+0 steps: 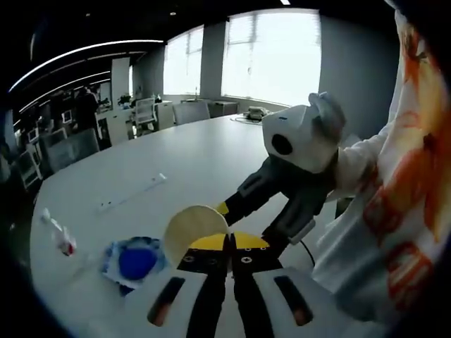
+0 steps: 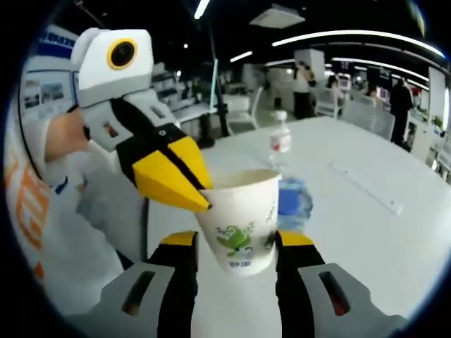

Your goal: Arrange the tabletop items into an orderly group along one side of the table until the central work area is clear of visible clutter.

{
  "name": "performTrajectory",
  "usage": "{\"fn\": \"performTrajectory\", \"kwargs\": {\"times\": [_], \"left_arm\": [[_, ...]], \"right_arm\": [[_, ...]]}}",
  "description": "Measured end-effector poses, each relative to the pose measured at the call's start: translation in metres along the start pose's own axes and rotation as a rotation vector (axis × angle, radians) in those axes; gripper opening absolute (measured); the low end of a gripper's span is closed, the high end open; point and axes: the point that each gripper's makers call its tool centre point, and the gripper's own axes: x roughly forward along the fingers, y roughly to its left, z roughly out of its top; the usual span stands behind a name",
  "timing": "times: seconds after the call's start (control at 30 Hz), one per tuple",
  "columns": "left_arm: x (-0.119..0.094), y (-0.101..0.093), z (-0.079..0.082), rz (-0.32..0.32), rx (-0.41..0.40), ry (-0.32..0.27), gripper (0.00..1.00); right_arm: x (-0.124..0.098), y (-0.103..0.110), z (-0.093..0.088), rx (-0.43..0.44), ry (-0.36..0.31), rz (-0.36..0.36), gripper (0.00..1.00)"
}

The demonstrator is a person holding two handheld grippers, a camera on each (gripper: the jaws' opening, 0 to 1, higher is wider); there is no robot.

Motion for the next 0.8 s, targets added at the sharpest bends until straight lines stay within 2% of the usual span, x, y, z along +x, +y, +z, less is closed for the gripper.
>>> {"fn": "performTrajectory", "kwargs": {"times": [0.33, 0.57, 0.7, 0.8], "left_arm": [[-0.013, 0.019, -0.003, 0.046, -0.001, -0.004, 0.00], [-0.025, 0.040, -0.010, 0.080, 0.014, 0.016, 0.00], [-0.031, 0.054, -0.015, 0.101, 0.026, 0.035, 0.00], [-0.034, 0.066, -0.021, 0.113, 0.054, 0.073, 0.00]], "right_arm": [[-0.002, 0.003, -0.011, 0.058, 0.005, -0.001, 0.50], [-0.010, -0.001, -0.026, 0.147, 0.002, -0.023, 0.53], [-0.016, -0.004, -0.034, 0.206, 0.004, -0.041, 0.53], [-0.019, -0.008, -0.039, 0.232, 0.007, -0.053, 0.52]]}}
